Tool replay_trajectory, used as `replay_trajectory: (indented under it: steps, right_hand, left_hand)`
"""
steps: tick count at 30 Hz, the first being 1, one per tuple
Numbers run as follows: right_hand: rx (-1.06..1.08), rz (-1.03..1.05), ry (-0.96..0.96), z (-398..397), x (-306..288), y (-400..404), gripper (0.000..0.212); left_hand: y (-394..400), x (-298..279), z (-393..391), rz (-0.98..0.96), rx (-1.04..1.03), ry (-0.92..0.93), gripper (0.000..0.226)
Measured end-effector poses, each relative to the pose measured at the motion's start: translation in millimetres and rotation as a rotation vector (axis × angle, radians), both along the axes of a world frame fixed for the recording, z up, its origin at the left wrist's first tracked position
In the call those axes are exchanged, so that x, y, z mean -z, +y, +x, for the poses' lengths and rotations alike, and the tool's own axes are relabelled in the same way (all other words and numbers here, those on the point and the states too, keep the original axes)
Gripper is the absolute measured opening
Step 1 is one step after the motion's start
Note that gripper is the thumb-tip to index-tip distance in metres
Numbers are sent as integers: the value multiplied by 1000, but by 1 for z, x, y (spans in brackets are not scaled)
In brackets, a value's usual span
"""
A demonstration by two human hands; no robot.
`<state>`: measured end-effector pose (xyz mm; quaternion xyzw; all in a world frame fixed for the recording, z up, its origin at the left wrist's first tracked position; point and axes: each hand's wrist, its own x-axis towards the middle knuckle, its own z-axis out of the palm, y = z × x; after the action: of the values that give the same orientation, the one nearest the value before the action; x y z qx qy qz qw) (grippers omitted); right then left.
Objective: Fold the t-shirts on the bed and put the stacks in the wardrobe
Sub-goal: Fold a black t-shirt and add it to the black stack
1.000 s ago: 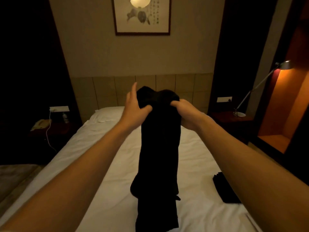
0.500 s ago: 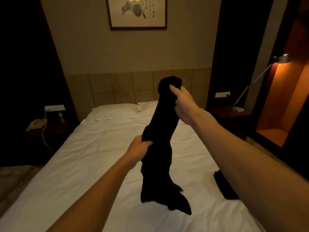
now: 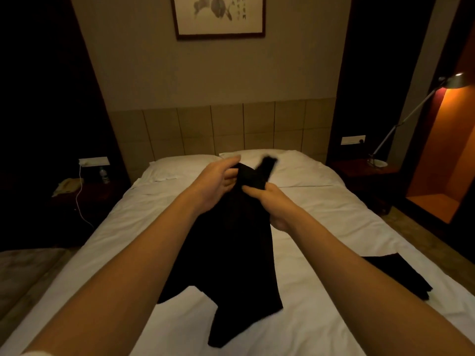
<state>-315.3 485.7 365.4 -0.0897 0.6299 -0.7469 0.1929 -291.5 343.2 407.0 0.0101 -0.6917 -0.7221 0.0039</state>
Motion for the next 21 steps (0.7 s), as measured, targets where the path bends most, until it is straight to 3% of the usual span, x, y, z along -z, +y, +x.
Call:
replay_trajectory:
  steps: [4, 8, 11, 14, 18, 21]
  right_hand:
    - [215, -223, -239, -15, 3, -1, 31]
    - [313, -416, -403, -24, 2, 11, 32]
    - [384, -425, -444, -30, 7, 10, 37]
    - [373, -404, -450, -26, 7, 4, 37]
    - [348, -362, -410, -22, -1, 13, 37]
    - [236, -82, -334, -23, -6, 24, 46]
  left_hand:
    - [-43, 59, 18, -283, -240, 115, 33]
    - [-43, 139, 66, -430, -165, 257, 43]
    - [-14, 151, 73, -468, -133, 389, 64]
    - [6, 142, 57, -638, -206, 467, 43]
    - [8, 100, 36, -383, -308, 302, 18]
    - [8, 53, 28, -316, -230, 297, 17]
